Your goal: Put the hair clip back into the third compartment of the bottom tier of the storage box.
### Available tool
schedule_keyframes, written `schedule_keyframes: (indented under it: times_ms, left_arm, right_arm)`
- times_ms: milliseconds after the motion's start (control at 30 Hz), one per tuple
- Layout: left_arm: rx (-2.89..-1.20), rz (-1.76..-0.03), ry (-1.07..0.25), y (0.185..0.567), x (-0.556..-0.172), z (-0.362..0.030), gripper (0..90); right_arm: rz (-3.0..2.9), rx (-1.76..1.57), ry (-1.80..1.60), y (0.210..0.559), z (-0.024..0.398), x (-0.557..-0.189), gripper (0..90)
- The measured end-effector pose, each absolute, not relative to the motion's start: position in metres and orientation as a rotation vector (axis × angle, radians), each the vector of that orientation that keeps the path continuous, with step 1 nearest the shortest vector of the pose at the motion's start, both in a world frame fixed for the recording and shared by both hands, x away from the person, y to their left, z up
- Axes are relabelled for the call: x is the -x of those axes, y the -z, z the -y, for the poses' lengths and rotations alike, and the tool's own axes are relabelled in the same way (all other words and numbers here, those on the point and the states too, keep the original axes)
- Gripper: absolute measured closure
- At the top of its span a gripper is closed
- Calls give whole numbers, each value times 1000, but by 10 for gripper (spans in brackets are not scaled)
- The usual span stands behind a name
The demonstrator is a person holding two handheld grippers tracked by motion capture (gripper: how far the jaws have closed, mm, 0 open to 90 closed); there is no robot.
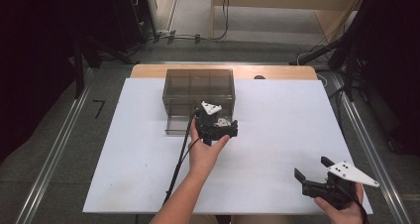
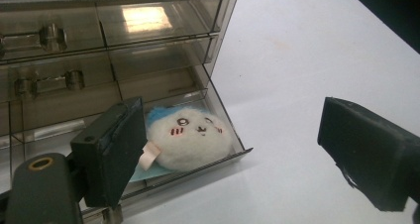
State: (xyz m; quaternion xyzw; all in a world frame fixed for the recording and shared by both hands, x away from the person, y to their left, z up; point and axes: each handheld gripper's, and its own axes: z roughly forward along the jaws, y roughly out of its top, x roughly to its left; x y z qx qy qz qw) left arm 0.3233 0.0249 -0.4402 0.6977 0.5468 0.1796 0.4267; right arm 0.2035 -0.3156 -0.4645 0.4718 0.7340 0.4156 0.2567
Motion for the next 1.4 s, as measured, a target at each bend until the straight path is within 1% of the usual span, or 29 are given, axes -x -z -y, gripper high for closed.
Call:
schedule_keyframes:
  times_ms: [233, 433, 633, 967, 1400]
  left_arm:
    - [-1749, -1319, -479, 435, -315, -24, 68]
    - [-1726, -1288, -476, 429, -308, -27, 35]
    - [-1723, -1274, -495, 425, -300, -29, 29]
    - [-1702, -1235, -483, 421, -285, -38, 29]
    - [-1686, -1213, -473, 421, -260, -62, 29]
  right_arm:
    - [-1991, -1280, -1128, 464, 315, -203, 15]
    - [-1991, -1280, -1128, 464, 315, -203, 15]
    - [-1992, -1280, -1126, 465, 315, -203, 15]
    - [-1992, -1281, -1125, 464, 315, -203, 15]
    - [-1988, -1280, -1126, 464, 315, -203, 15]
